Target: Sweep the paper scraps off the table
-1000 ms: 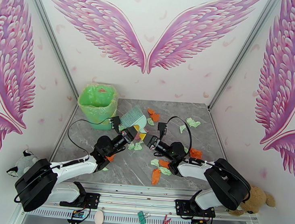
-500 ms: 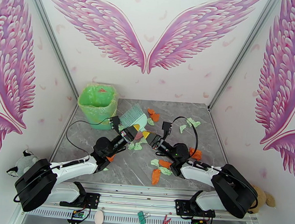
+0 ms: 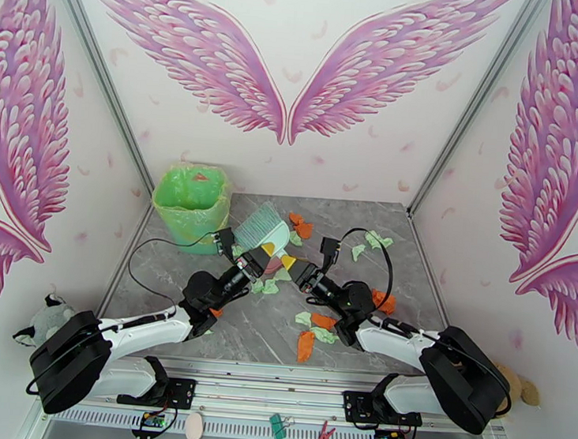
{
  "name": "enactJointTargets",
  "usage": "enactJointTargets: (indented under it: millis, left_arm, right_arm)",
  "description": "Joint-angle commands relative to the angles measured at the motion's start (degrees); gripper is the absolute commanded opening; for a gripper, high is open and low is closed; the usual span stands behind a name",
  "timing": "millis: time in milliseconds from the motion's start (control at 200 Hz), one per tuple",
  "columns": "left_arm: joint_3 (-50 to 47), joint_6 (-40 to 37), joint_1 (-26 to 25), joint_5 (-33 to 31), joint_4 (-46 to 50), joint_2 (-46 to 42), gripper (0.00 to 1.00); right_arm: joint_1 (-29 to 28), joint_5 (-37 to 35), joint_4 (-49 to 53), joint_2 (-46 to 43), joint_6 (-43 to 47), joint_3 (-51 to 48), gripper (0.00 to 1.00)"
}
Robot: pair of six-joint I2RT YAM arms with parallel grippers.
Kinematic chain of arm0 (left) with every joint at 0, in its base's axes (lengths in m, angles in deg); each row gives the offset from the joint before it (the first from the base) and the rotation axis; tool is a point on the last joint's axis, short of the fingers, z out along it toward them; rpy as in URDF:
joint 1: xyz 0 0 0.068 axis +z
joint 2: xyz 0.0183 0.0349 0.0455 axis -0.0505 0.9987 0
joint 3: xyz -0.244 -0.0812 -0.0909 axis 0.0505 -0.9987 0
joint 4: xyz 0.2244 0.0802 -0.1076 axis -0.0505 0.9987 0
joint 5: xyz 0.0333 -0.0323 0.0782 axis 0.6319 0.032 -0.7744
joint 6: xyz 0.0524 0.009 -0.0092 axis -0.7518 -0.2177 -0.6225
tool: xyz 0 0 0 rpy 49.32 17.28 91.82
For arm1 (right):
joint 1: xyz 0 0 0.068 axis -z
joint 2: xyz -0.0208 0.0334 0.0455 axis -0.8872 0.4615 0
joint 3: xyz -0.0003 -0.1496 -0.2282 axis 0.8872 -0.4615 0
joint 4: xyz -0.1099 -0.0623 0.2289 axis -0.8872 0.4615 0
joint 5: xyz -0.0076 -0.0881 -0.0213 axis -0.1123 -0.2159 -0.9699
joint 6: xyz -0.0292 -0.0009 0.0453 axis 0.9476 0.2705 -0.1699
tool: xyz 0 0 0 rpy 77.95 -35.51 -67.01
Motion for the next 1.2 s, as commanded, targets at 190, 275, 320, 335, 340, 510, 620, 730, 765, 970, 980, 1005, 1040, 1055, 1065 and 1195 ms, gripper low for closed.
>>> enactJointTargets:
  millis: [190, 275, 320, 335, 340, 510, 620, 730, 765, 970, 980, 1005, 1040, 1055, 1065, 1195]
  left_arm:
    - [1.4, -9.2, -0.2, 2.9, 18.4, -2.6, 0.69]
    - [0.6, -13.6, -0.2, 2.3, 24.6, -5.7, 0.75]
    - [0.0, -15.6, -0.1, 1.2, 27.9, -7.5, 0.81]
    - [-0.3, -16.4, 0.0, 0.7, 29.1, -8.2, 0.85]
    - [-0.3, -16.6, 0.0, 0.5, 29.5, -8.4, 0.86]
    - [-2.4, -23.7, 2.6, -2.2, 38.9, -13.5, 0.99]
    - [-0.4, -30.3, 5.2, -2.8, 47.6, -15.9, 0.99]
    - [5.9, -39.8, 6.6, -7.8, 61.4, -14.0, 0.99]
    - [7.9, -43.0, 7.0, -9.7, 65.3, -12.5, 0.99]
    - [15.0, -53.9, 10.2, -12.0, 72.4, -1.3, 0.98]
    - [15.1, -54.0, 10.6, -11.4, 72.2, -0.8, 0.98]
    - [15.4, -54.4, 11.6, -9.9, 71.8, 0.6, 0.97]
    - [15.9, -55.0, 12.8, -7.5, 71.4, 2.7, 0.95]
    - [16.2, -55.2, 13.3, -6.8, 71.3, 3.5, 0.94]
    - [16.4, -55.4, 13.6, -6.4, 71.3, 4.1, 0.94]
    - [19.2, -58.4, 15.4, -4.2, 71.3, 11.3, 0.88]
  right_arm:
    - [1.2, -6.6, 28.0, -14.8, 11.4, 0.8, 0.00]
    - [1.2, -12.9, 47.6, -22.0, 18.4, 3.9, 0.00]
    - [1.1, -15.9, 56.5, -24.9, 22.0, 5.8, 0.00]
    - [1.1, -16.7, 59.2, -25.7, 22.9, 6.5, 0.00]
    - [1.2, -17.1, 59.6, -25.9, 23.3, 6.7, 0.00]
    - [1.9, -23.5, 77.8, -31.9, 31.4, 10.5, 0.00]
    - [2.2, -26.5, 85.5, -34.2, 34.9, 12.2, 0.00]
    - [2.4, -28.1, 89.5, -36.4, 36.4, 12.3, 0.00]
    - [2.5, -28.2, 90.3, -37.2, 36.6, 12.0, 0.00]
    - [2.8, -28.0, 92.0, -39.1, 36.2, 10.5, 0.00]
    - [2.7, -28.0, 92.0, -39.1, 36.1, 10.4, 0.00]
    - [2.8, -27.9, 92.1, -39.3, 36.0, 10.3, 0.00]
    - [2.8, -27.7, 92.1, -39.4, 36.0, 10.2, 0.00]
    - [2.9, -27.6, 92.2, -39.4, 35.9, 10.1, 0.00]
    - [2.8, -27.6, 92.2, -39.4, 35.9, 10.1, 0.00]
    - [2.9, -26.6, 92.8, -39.5, 35.7, 10.0, 0.00]
